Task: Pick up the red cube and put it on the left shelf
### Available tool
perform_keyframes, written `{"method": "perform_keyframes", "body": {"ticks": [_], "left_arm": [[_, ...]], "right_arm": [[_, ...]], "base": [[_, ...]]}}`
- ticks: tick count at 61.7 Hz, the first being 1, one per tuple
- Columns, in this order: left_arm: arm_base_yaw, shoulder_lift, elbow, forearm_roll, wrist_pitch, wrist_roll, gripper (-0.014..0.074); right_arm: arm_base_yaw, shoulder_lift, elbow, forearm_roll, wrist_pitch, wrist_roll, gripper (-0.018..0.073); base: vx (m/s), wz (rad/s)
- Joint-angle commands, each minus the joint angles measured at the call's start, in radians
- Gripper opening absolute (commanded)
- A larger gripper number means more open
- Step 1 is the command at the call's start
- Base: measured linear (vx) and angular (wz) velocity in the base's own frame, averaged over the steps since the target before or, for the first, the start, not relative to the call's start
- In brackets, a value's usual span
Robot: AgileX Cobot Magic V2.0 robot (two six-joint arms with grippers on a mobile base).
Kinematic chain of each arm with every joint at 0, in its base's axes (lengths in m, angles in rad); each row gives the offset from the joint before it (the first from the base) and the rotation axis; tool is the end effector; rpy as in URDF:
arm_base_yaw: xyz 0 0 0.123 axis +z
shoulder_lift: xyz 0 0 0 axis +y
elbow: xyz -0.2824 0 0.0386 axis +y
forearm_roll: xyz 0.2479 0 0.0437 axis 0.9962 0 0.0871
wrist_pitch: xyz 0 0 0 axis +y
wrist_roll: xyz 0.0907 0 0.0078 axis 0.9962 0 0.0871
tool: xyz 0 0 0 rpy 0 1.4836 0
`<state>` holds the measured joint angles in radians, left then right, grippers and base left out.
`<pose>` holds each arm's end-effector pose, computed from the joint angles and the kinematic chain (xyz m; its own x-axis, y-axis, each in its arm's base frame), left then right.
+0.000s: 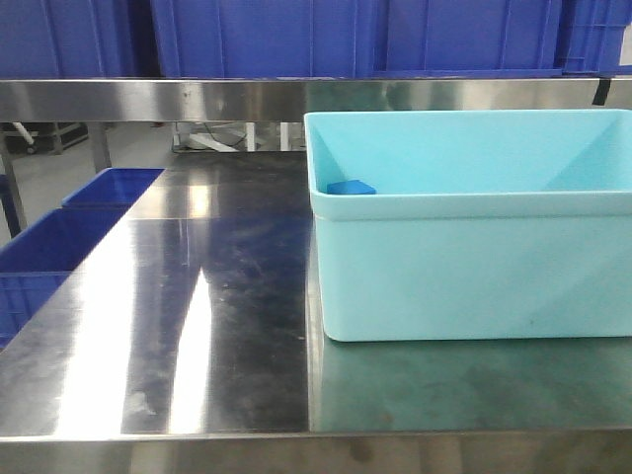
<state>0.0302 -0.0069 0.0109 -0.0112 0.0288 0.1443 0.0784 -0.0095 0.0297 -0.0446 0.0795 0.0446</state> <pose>0.0563 0.0017 0.2072 0.0499 0.1343 -0.9897 -0.0368 0.9905 0.1325 0.0569 0.0041 0.1963 -0.0124 -0.0008 -0.9999 -0.0748 0.9972 0.0001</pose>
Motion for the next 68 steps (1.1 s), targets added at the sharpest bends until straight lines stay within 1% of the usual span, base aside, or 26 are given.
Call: {"method": "perform_keyframes", "body": {"ticks": [1,68], "left_arm": [[-0.007,-0.015,0.022,-0.005,-0.090,0.001,0.0106],[-0.007,-0.015,0.022,-0.005,-0.090,0.001,0.0106]], "right_arm": [[-0.006,-0.014,-0.025,-0.002,-0.085,-0.012,0.0052],[-0.006,-0.014,-0.025,-0.002,-0.085,-0.012,0.0052]], "base": [[0.00,0.00],[0.00,0.00]]}}
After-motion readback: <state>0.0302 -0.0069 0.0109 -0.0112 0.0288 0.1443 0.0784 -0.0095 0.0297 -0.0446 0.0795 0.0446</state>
